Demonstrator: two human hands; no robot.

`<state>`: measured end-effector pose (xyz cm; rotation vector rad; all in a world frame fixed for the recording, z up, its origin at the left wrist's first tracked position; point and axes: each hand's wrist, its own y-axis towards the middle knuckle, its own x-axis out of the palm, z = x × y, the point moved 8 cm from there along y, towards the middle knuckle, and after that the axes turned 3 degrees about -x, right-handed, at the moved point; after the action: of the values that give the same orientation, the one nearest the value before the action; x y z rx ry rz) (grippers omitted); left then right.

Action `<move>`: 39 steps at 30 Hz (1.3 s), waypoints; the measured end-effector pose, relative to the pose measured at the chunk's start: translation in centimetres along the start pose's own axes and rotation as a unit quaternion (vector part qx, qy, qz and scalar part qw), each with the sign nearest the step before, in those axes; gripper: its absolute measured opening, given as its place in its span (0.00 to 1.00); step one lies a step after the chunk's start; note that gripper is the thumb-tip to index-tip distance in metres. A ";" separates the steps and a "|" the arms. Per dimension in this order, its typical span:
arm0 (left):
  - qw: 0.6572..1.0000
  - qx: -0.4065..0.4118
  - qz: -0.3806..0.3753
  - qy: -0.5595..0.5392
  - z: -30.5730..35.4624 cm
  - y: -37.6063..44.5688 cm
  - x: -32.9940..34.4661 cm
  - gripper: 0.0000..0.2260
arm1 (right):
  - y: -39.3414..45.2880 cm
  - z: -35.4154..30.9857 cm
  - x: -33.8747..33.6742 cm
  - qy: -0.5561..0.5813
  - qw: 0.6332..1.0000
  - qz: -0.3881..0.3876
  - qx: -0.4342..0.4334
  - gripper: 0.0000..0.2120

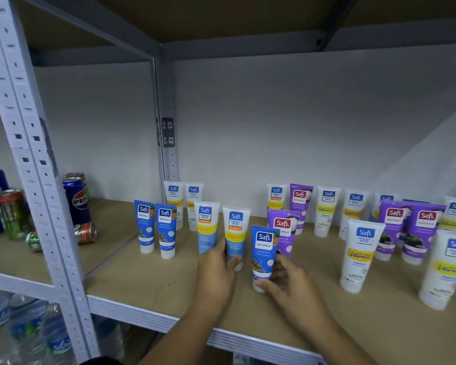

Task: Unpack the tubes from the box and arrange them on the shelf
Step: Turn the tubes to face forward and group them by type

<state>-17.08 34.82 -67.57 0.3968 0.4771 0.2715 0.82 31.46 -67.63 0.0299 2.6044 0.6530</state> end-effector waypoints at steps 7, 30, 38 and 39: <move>1.000 0.001 0.022 0.003 -0.5 0.3 0.2 0.13 | -0.2 0.4 0.1 0.003 1.000 0.004 -0.006 0.20; 0.999 -0.011 0.035 0.031 -1.1 0.3 0.1 0.13 | -0.5 0.1 0.1 0.000 1.000 0.003 0.001 0.21; 0.999 0.008 0.027 0.031 -0.5 -2.7 -2.7 0.12 | -0.6 0.1 0.3 -0.002 1.000 -0.003 0.019 0.21; 0.999 0.034 0.000 0.042 -0.1 -3.2 -3.2 0.12 | -0.6 0.0 0.4 -0.005 1.000 -0.005 0.019 0.21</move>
<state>-19.32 30.88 -67.82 0.4531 0.5709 0.2727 0.49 30.92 -68.05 0.0331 2.6045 0.5996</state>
